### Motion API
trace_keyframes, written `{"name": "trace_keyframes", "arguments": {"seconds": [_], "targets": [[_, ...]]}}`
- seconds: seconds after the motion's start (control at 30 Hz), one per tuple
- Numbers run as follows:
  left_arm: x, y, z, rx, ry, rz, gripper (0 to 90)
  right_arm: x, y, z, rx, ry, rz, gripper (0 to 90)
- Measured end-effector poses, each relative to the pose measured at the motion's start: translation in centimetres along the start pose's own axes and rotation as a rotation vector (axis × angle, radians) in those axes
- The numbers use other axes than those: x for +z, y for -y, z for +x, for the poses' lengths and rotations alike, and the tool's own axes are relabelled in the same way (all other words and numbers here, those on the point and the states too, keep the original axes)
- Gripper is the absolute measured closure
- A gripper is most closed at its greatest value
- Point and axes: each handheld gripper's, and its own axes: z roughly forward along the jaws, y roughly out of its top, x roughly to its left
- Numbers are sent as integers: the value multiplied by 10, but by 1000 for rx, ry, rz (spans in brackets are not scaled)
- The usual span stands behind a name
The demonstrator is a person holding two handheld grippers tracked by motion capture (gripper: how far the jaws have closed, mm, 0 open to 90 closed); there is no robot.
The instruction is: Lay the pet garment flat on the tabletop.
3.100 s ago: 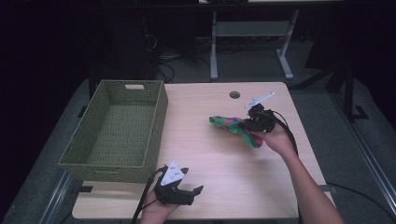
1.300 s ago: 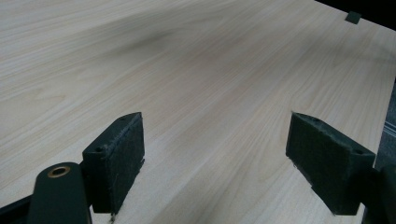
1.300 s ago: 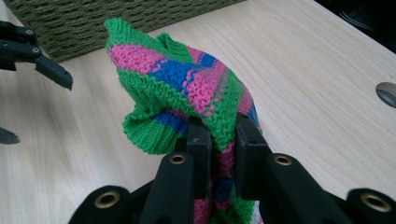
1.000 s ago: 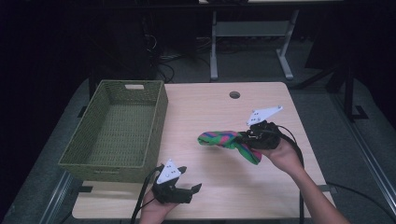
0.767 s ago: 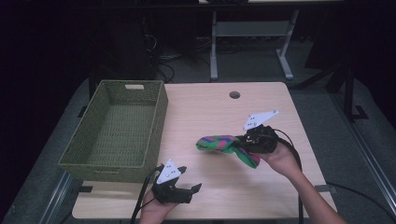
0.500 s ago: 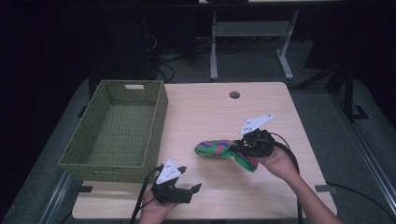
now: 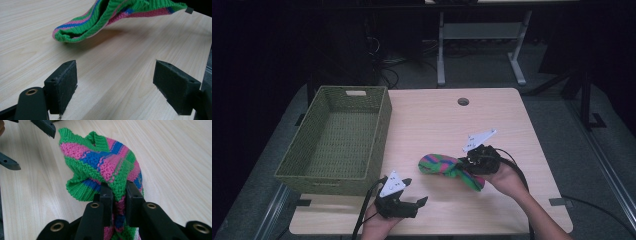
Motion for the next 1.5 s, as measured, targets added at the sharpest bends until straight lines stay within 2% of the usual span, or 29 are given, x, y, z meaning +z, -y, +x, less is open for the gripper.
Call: {"name": "trace_keyframes", "arguments": {"seconds": [0.7, 0.9, 0.97, 1.1, 1.23, 1.5], "targets": [[0, 0, 0, -3, -2, -3, 190, 32, 12, 11, -8, -68, 80, 780], [-1, 0, 0, -5, -4, -5, 190, 39, 14, 15, -13, -94, 91, 779], [-1, 0, 0, -5, -3, -4, 190, 42, 15, 15, -36, -95, 93, 777], [-1, 0, 0, -5, -2, -2, 190, 47, 17, 19, -13, -117, 109, 777], [-1, 0, 0, -6, -4, -4, 190, 51, 17, 20, -34, -129, 113, 771], [-2, 0, 1, -6, -10, -6, 190, 59, 22, 21, -33, -156, 125, 756]]}}
